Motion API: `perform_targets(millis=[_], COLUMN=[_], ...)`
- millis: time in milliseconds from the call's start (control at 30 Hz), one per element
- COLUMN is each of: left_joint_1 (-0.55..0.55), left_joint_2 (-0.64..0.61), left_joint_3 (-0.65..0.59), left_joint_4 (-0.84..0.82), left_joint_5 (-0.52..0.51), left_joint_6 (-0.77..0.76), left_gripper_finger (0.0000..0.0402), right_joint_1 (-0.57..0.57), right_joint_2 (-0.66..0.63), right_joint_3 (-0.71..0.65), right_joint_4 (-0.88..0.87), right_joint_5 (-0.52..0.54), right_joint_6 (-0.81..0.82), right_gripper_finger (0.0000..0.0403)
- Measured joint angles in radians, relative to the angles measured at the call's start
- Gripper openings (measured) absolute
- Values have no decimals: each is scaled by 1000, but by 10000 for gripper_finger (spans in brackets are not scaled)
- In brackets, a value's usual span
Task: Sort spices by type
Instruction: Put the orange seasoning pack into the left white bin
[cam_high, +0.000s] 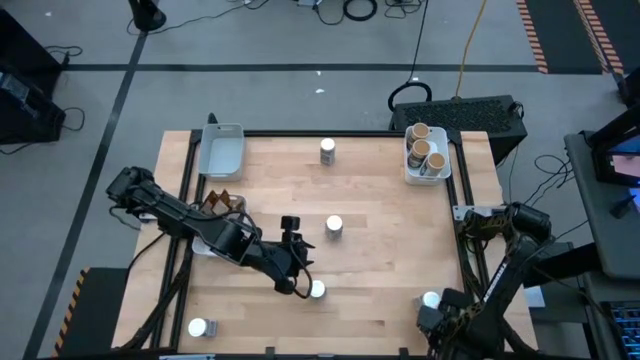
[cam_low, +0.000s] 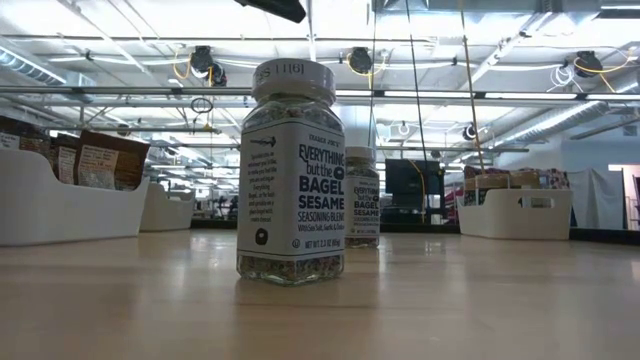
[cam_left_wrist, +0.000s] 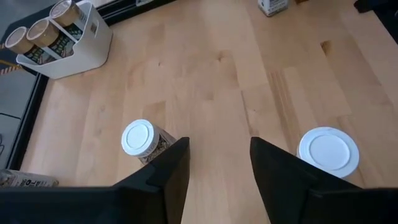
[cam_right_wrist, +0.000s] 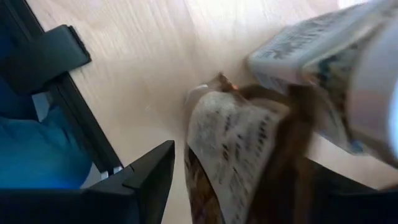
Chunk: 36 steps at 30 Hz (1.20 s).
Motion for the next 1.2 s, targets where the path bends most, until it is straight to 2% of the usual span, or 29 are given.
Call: perform_targets(millis=[367, 467, 600, 733, 867, 1000, 1200], left_joint_1=[0, 0, 0, 0, 0, 0, 0], left_joint_2=[0, 0, 0, 0, 0, 0, 0], left_joint_3=[0, 0, 0, 0, 0, 0, 0], left_joint_4=[0, -1, -1, -1, -1, -1, -1], left_joint_5=[0, 0, 0, 0, 0, 0, 0], left_joint_6=[0, 0, 0, 0, 0, 0, 0], left_gripper_finger=[174, 174, 174, 174, 174, 174, 174], right_joint_1=[0, 0, 0, 0, 0, 0, -10], right_joint_2=[-2, -2, -2, -2, -6, -30, -59], right_joint_3=[-52, -52, -52, -51, -32, -4, 64], right_joint_4=[50, 51, 52, 52, 51, 50, 37], right_joint_5=[21, 20, 16, -24, -42, -36, -32], right_joint_6=[4, -2, -17, -43, -76, -95, -124], right_gripper_finger=[215, 190, 138, 84, 46, 29, 31])
